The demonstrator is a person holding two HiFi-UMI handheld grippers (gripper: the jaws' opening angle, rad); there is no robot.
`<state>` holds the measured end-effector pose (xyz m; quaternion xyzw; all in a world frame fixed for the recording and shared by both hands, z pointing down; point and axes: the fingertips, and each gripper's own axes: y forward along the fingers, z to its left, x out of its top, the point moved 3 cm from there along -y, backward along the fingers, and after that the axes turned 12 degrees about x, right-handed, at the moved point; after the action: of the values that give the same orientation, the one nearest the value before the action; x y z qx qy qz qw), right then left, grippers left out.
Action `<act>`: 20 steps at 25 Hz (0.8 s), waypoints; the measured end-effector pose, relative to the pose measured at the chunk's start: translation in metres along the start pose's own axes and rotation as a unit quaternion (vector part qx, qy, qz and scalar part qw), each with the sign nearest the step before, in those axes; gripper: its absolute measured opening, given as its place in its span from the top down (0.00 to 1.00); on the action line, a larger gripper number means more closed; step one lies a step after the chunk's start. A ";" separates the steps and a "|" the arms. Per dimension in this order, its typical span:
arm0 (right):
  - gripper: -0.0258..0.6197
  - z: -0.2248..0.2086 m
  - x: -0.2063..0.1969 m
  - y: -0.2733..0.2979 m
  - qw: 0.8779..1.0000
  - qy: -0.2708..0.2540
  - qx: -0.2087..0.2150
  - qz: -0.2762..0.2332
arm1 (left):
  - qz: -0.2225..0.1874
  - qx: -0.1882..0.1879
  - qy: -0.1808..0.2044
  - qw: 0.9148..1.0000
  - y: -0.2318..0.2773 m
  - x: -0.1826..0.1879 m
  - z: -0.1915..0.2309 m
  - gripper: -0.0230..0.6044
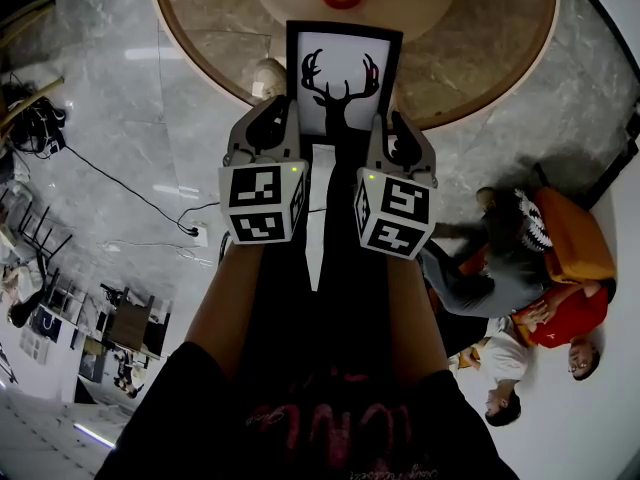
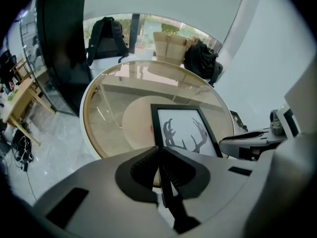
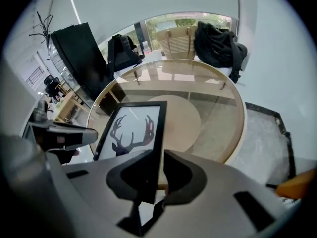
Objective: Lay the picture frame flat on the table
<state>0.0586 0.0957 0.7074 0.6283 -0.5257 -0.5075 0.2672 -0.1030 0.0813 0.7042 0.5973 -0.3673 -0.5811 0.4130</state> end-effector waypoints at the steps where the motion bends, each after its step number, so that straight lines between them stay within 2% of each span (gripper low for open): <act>1: 0.84 0.000 0.001 -0.001 1.000 0.000 0.000 -0.002 | -0.002 0.000 0.001 1.000 -0.001 0.001 0.000 0.91; 4: 0.90 0.002 0.005 -0.004 1.000 -0.010 -0.003 -0.007 | -0.007 -0.002 0.005 1.000 -0.006 0.003 -0.001 0.93; 7: 0.92 0.006 0.008 -0.009 1.000 -0.011 -0.003 -0.012 | -0.010 -0.004 0.008 1.000 -0.012 0.004 -0.001 0.94; 20: 0.93 0.025 0.032 -0.030 0.998 -0.028 0.012 -0.054 | -0.046 -0.009 0.011 0.999 -0.037 0.023 -0.004 0.95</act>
<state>0.0454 0.0796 0.6613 0.6445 -0.5042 -0.5322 0.2173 -0.0990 0.0751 0.6608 0.6160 -0.3293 -0.5967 0.3951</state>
